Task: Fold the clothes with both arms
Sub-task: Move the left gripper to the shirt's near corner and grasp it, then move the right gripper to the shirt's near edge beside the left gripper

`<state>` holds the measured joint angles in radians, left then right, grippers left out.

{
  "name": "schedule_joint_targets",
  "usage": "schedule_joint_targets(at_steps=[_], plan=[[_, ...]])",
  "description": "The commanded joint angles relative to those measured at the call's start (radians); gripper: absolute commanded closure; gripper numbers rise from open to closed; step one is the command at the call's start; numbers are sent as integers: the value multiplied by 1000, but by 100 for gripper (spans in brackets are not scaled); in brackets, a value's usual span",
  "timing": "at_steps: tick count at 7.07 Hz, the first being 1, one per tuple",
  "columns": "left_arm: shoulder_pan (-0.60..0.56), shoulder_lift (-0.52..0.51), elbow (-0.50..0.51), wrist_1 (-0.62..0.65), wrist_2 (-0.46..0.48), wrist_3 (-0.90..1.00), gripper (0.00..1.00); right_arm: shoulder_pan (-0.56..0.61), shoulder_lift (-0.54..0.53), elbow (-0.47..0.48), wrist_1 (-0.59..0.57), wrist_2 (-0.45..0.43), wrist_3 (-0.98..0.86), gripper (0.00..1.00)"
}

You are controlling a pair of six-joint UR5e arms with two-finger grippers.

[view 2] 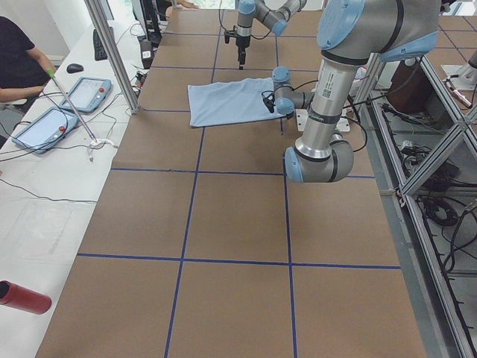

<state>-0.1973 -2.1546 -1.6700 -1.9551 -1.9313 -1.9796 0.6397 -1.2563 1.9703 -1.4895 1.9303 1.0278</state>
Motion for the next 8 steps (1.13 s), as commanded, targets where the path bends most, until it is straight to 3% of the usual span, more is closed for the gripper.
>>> schedule_joint_targets(at_steps=[1,2,3,8], plan=[[4,-1,0,1,0,-2,57,0,0,-1,0,-1,0,0],[4,-1,0,1,0,-2,67,0,0,-2,0,-1,0,0],[4,-1,-5,1,0,-2,69,0,-2,-2,0,-2,0,0],[4,-4,-5,-1,2,-1,73,-2,-5,-5,0,-5,0,0]])
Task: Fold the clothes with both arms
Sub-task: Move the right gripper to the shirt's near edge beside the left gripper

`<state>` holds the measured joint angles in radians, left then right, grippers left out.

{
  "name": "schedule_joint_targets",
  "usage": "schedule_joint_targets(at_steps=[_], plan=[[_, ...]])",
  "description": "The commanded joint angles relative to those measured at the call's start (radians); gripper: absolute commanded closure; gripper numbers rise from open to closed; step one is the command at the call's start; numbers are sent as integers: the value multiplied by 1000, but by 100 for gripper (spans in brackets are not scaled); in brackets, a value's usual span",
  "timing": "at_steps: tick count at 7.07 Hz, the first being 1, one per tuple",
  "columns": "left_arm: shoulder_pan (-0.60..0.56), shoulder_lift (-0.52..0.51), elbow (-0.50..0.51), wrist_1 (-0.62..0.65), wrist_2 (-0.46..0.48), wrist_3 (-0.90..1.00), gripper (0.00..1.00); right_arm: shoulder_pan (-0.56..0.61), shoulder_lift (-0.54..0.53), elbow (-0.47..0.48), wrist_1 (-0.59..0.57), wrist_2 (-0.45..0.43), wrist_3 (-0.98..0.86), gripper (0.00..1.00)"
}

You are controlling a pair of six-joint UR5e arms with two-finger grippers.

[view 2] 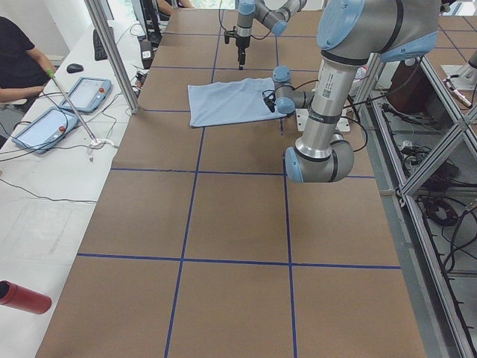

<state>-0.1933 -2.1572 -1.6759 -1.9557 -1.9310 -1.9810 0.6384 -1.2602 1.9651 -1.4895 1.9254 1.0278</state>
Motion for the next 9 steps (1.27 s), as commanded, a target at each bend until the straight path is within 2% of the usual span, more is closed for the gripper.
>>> schedule_joint_targets(at_steps=[1,3,5,6,9], plan=[[0,-1,1,1,1,1,78,0,-1,-2,0,-2,0,0],[-3,0,1,4,18,-1,100,0,-1,0,0,0,0,0],[-11,13,-11,6,27,1,100,0,-1,0,0,0,0,0],[-23,40,-53,18,26,4,100,0,-1,0,0,0,0,0],[-26,68,-171,182,24,19,100,-14,7,0,2,0,47,0]])
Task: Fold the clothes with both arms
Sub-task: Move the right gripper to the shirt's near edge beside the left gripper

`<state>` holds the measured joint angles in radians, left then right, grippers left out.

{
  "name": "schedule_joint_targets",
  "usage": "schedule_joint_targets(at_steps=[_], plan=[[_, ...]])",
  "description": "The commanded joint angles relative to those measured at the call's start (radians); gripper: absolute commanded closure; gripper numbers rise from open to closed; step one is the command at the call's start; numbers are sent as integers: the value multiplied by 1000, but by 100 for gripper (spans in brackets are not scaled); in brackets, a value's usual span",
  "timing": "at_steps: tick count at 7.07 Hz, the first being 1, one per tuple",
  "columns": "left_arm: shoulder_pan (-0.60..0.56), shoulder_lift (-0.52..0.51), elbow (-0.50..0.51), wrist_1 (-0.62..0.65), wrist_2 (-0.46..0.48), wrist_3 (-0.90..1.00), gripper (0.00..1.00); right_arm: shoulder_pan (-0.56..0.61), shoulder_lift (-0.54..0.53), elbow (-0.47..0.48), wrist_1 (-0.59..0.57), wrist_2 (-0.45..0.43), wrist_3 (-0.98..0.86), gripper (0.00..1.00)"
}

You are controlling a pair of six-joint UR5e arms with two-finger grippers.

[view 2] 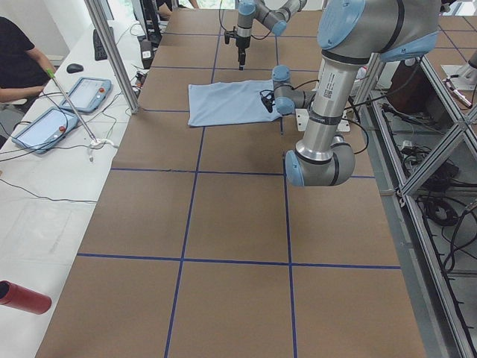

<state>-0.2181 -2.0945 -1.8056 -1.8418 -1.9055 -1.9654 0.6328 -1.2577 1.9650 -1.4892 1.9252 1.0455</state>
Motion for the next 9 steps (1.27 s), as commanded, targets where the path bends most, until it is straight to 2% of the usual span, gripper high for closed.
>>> schedule_joint_targets(at_steps=[1,4,5,9], plan=[[-4,5,-44,96,-1,5,100,-21,7,0,1,2,69,0],[-7,5,-43,101,-1,6,100,-140,9,23,6,-32,406,0],[-9,5,-43,102,-1,19,100,-209,9,40,4,-102,501,0],[-12,-7,-46,104,-3,46,100,-421,-5,40,1,-283,845,0]])
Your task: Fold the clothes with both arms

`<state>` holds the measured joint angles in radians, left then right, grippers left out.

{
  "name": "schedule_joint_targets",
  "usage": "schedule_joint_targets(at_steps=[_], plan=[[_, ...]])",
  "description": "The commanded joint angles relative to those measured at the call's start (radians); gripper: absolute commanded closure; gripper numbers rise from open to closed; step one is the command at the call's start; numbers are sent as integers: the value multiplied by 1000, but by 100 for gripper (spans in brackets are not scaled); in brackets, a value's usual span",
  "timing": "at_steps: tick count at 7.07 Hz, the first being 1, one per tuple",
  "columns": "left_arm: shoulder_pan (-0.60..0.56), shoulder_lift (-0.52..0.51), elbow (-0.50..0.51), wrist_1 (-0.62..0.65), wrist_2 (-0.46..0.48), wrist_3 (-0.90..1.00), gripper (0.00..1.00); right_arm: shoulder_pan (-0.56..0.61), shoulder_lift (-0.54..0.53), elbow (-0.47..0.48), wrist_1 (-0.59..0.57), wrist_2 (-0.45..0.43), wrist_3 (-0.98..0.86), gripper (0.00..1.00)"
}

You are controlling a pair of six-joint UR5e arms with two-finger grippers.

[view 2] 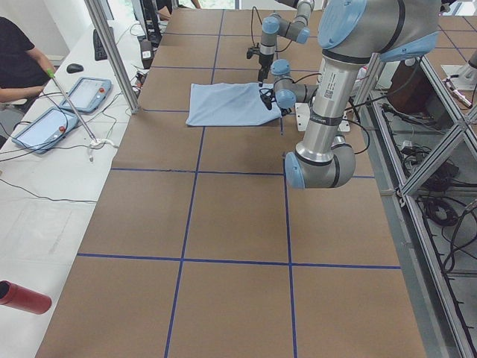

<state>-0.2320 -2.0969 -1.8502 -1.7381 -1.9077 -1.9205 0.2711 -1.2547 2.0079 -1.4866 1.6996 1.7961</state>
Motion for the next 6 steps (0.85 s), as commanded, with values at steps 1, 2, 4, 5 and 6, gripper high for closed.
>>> schedule_joint_targets(at_steps=[1,2,4,5,6], plan=[[2,-8,0,-1,-2,1,100,-93,-29,-6,-1,-90,107,0],[3,-11,0,0,-2,1,100,-98,-48,-6,-3,-95,108,0],[3,-20,0,-1,-2,1,100,-96,-48,-3,-6,-92,106,0],[2,-19,0,-1,-1,1,100,-98,-54,-4,-6,-92,106,0],[2,-20,-1,-1,-2,1,100,-105,-55,-9,-8,-94,108,0]])
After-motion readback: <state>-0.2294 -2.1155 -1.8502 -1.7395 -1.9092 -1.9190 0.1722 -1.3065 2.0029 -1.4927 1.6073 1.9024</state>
